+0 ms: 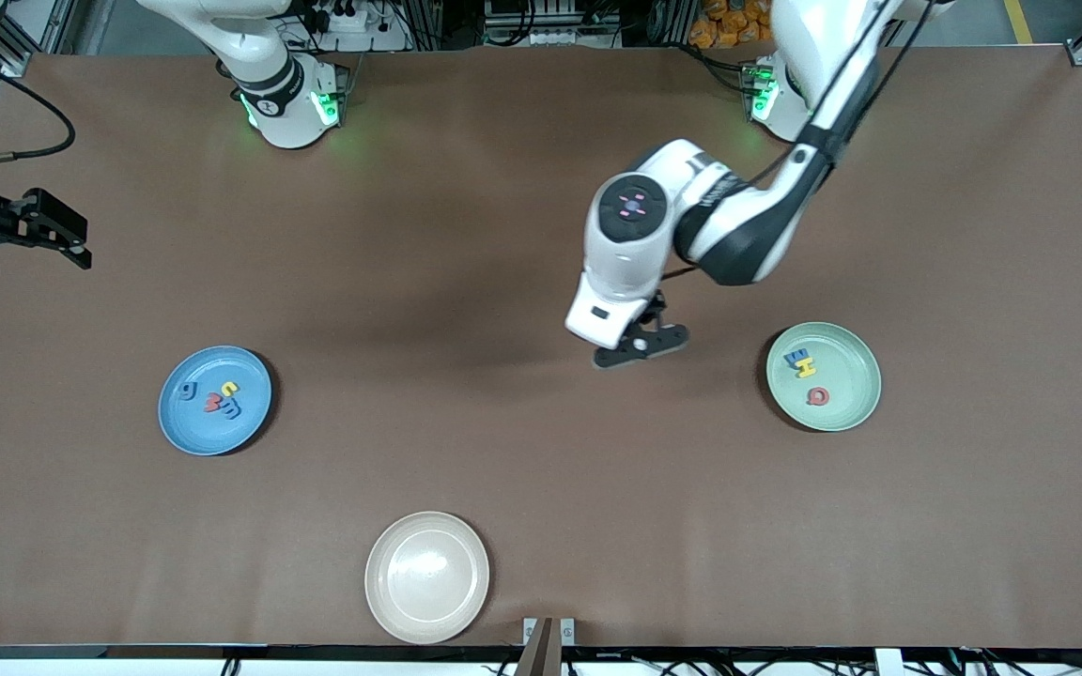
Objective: Sort upper and lower case letters into plates
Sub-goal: 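Carry the teal R to the green plate with the left gripper, then lower the R onto the green plate and open the left gripper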
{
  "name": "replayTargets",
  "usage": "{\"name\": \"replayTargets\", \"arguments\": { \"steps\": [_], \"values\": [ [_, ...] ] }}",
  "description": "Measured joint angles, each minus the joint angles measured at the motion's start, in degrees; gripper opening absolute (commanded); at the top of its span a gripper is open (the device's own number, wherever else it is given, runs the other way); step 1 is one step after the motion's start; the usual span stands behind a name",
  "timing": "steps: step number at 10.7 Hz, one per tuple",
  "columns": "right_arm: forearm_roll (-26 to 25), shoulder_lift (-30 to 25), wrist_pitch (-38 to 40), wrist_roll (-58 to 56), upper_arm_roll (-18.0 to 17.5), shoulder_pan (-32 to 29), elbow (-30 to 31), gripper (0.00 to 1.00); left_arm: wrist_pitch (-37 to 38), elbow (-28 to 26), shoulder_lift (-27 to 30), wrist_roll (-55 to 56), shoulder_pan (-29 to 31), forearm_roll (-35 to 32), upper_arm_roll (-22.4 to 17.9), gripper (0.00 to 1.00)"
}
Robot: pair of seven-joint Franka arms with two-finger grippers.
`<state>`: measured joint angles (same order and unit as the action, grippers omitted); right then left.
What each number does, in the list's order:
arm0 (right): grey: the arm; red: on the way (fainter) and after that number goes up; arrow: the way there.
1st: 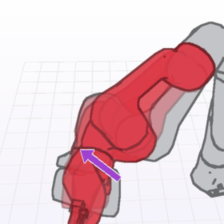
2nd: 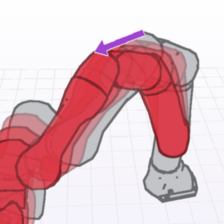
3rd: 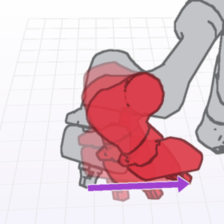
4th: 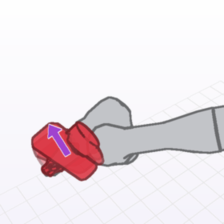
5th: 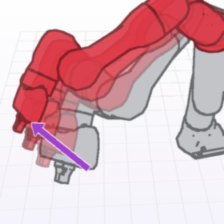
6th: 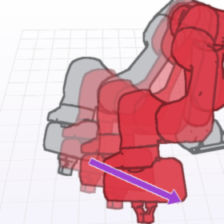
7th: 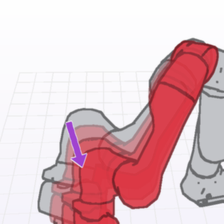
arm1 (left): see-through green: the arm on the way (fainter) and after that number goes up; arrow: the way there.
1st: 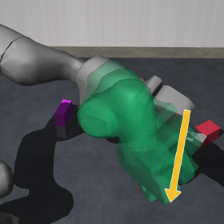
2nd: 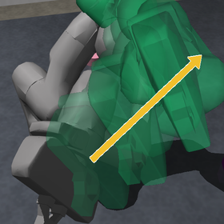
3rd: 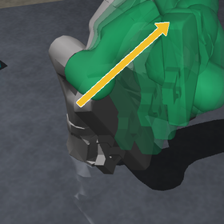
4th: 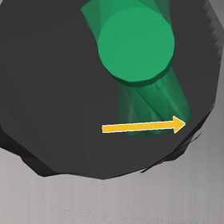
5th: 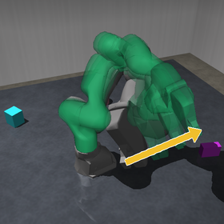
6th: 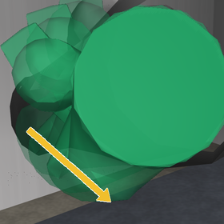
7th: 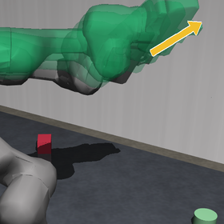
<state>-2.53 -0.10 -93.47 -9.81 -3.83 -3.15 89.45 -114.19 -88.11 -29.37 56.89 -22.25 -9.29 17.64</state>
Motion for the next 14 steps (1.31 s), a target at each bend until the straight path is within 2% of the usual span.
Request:
{"name": "replayTargets", "arguments": {
  "steps": [3,6,9,14],
  "values": [
    [0.0,0.0,1.2,7.2,-0.2,0.1,-0.1,1.00,3.6,-0.9,2.1,-8.2,4.6,2.6,0.1,0.00],
    [1.7,0.0,1.8,7.8,0.0,-0.1,-0.2,1.00,7.8,-2.0,3.5,-16.7,10.2,3.9,0.1,0.00],
    [2.5,0.0,1.8,7.8,0.2,-0.3,-0.4,1.00,8.3,-5.3,4.2,-25.8,16.4,5.0,0.1,0.00],
    [2.6,0.0,1.8,7.8,0.1,-0.2,-0.5,1.00,8.3,-10.4,4.1,-33.8,24.5,5.1,0.0,0.00]
  ]
}}
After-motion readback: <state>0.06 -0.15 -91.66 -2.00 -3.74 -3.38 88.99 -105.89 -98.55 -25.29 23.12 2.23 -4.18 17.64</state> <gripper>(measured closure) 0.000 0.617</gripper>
